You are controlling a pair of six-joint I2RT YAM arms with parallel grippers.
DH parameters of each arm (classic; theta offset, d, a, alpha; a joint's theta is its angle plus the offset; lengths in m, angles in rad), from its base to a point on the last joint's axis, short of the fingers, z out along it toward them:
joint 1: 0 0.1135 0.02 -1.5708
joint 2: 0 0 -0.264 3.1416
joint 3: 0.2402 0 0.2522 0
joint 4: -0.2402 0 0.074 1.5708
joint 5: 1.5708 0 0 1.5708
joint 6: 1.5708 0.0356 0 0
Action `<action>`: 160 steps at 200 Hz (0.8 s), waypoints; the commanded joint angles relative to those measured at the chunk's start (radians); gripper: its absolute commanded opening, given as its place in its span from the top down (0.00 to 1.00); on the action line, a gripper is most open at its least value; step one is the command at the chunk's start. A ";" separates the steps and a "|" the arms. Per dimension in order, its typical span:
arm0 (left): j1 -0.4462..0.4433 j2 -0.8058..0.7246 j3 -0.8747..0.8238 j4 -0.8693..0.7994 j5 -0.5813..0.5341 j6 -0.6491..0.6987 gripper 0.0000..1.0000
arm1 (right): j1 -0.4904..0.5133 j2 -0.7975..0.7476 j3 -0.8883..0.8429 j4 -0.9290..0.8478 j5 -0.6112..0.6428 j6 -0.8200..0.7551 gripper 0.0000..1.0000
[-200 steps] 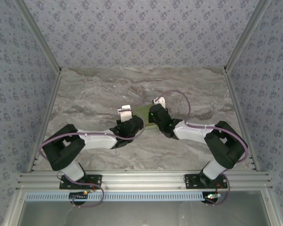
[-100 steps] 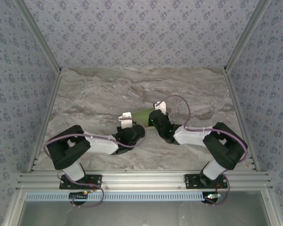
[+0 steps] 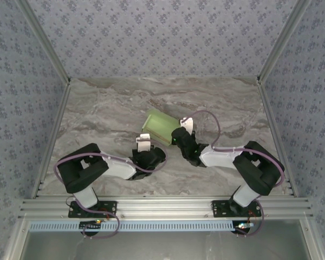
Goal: Fold the paper box
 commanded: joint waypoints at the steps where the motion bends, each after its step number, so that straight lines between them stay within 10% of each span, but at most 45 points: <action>1: -0.004 -0.088 -0.006 -0.016 0.005 0.051 0.83 | -0.010 -0.008 0.021 -0.161 -0.013 -0.041 0.98; 94: 0.349 -0.460 -0.031 -0.092 0.798 0.467 0.44 | -0.142 -0.014 0.157 -0.303 -0.244 -0.273 0.98; 160: 0.609 -0.314 0.105 -0.119 1.176 0.670 0.27 | -0.258 -0.006 0.247 -0.399 -0.460 -0.444 0.98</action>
